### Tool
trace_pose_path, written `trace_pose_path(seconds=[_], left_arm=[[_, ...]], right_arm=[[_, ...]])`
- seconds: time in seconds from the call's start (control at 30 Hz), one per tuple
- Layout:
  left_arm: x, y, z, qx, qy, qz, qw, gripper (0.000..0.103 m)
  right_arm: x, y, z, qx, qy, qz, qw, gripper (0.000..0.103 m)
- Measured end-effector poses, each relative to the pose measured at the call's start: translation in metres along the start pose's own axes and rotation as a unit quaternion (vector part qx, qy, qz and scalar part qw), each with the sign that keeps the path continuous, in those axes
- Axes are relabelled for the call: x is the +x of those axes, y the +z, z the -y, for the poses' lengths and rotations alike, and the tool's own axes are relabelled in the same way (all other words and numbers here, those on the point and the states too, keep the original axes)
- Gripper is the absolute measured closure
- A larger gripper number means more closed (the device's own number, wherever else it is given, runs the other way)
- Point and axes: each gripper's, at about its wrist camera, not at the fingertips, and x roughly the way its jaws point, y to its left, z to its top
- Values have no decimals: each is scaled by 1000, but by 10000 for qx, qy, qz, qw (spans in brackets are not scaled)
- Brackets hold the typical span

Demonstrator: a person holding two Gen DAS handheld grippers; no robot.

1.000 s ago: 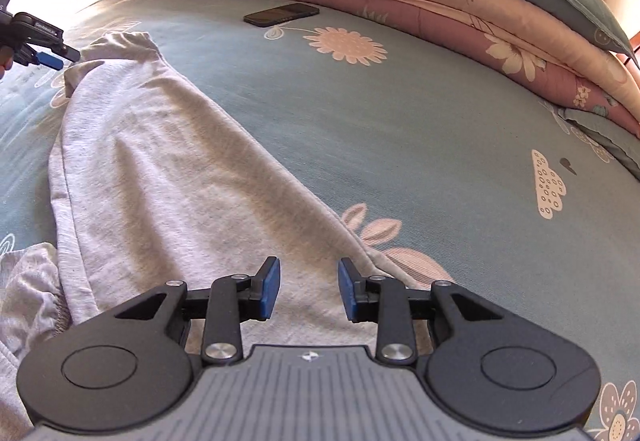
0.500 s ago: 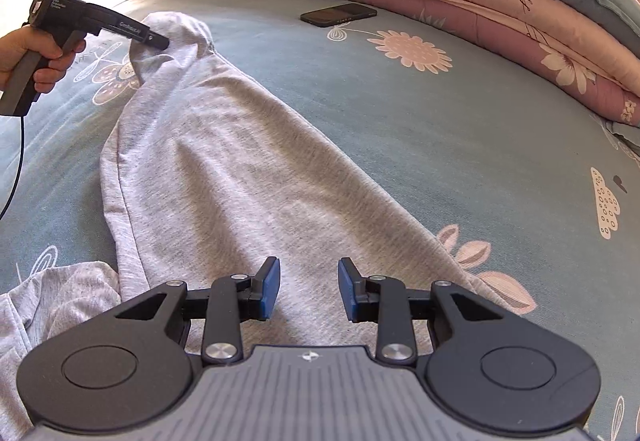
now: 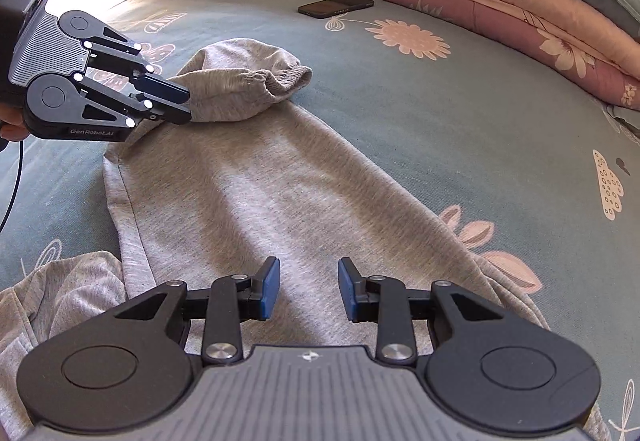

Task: Fold clothes
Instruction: 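Grasp the elastic leg cuff of the sweatpants with the left gripper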

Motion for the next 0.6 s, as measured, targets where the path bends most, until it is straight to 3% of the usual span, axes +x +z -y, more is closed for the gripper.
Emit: trace_pose_path(seconds=[0.1,0.17,0.23,0.37,0.47,0.5,0.53,0.57,0.6], left_arm=[[2,10,-8,-175,282,138,9994,82],[1,20,-9,-145,260,334,9990,77],[5,28,-5,55,242,363,9990,55],[35,35,6,493,88,-77,9987,51],[62,38,15,891,228,-505,9945,51],[70,39,16,940,299,-662,9929,55],[74,41,15,912,356,-800,9920,83],[77,43,14,866,400,-922,9912,96],[74,44,8,698,365,-924,9926,99]], right_arm=[[-1,-3,2,98,-1,0,10000,67],[-1,-4,2,93,22,11,10000,67],[-3,-5,1,79,41,27,10000,67],[-5,-8,4,162,46,52,9998,67],[-5,-10,9,302,-2,66,9995,67],[-5,-11,10,347,-8,63,9994,67],[-5,-12,10,375,-7,61,9993,67],[-5,-13,11,391,-13,55,9992,67],[-5,-14,10,374,-18,44,9993,67]])
